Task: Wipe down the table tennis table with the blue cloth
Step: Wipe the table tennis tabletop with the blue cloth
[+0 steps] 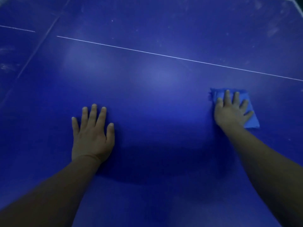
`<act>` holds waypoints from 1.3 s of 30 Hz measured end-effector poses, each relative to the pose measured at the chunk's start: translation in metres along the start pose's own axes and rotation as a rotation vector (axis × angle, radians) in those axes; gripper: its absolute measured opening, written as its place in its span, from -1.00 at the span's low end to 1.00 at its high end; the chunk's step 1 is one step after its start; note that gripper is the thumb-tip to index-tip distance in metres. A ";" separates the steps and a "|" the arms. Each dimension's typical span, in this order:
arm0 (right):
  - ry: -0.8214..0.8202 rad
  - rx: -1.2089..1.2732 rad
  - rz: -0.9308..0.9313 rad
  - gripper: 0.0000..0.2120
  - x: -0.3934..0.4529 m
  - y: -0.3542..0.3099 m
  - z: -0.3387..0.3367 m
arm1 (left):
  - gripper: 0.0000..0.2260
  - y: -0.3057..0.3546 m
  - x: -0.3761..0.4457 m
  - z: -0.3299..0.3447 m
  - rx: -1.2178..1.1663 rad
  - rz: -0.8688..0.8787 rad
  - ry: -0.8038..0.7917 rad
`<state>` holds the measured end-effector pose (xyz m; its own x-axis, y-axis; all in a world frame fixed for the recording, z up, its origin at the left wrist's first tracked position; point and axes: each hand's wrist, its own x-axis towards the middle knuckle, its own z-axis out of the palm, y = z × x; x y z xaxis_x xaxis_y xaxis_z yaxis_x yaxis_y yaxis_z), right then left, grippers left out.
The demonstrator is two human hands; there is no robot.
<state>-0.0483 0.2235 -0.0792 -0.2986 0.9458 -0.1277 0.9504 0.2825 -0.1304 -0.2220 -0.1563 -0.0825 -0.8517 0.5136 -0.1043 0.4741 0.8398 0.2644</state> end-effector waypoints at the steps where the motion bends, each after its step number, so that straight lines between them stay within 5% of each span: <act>1: 0.014 -0.019 -0.024 -0.43 -0.013 -0.015 0.006 | -0.34 0.000 0.000 -0.001 -0.010 0.000 -0.005; 7: 0.022 -0.102 -0.873 -0.46 -0.091 -0.104 0.043 | -0.37 0.002 0.001 -0.005 -0.019 -0.019 -0.018; 9: 0.038 -0.139 -0.717 -0.47 -0.045 -0.092 0.032 | -0.37 0.002 0.002 -0.005 -0.010 -0.022 -0.021; 12: 0.005 -0.089 -0.195 -0.46 0.017 -0.051 0.012 | -0.37 0.003 0.003 -0.004 0.001 -0.036 -0.032; 14: 0.016 -0.031 -0.074 -0.45 0.014 -0.045 0.010 | -0.37 0.004 0.004 -0.005 0.001 -0.037 -0.043; 20: 0.074 -0.073 -0.659 -0.43 -0.082 -0.177 0.051 | -0.38 0.004 0.005 -0.004 0.015 -0.029 -0.034; 23: -0.012 -0.050 -0.843 -0.44 -0.060 -0.223 0.051 | -0.40 0.005 0.006 -0.003 0.029 -0.021 -0.022; 25: 0.000 -0.124 -0.743 -0.46 -0.010 -0.211 0.043 | -0.40 0.004 0.005 -0.002 0.031 -0.016 -0.028; 31: 0.022 -0.021 0.093 -0.42 0.092 -0.091 -0.003 | -0.43 0.002 0.005 -0.002 0.028 -0.002 -0.019; 33: 0.031 -0.003 0.151 -0.42 0.079 -0.107 0.001 | -0.43 0.002 0.005 -0.002 0.025 0.001 -0.020; 35: 0.064 -0.026 -0.021 -0.44 0.050 -0.150 0.015 | -0.42 0.002 0.006 -0.002 0.030 0.000 -0.021; 39: -0.031 -0.101 -0.707 -0.45 -0.009 -0.224 0.045 | -0.41 0.003 0.006 -0.001 0.034 -0.011 -0.036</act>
<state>-0.2625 0.1441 -0.0934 -0.8470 0.5265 -0.0739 0.5315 0.8410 -0.1008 -0.2262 -0.1510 -0.0813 -0.8486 0.5097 -0.1415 0.4726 0.8507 0.2302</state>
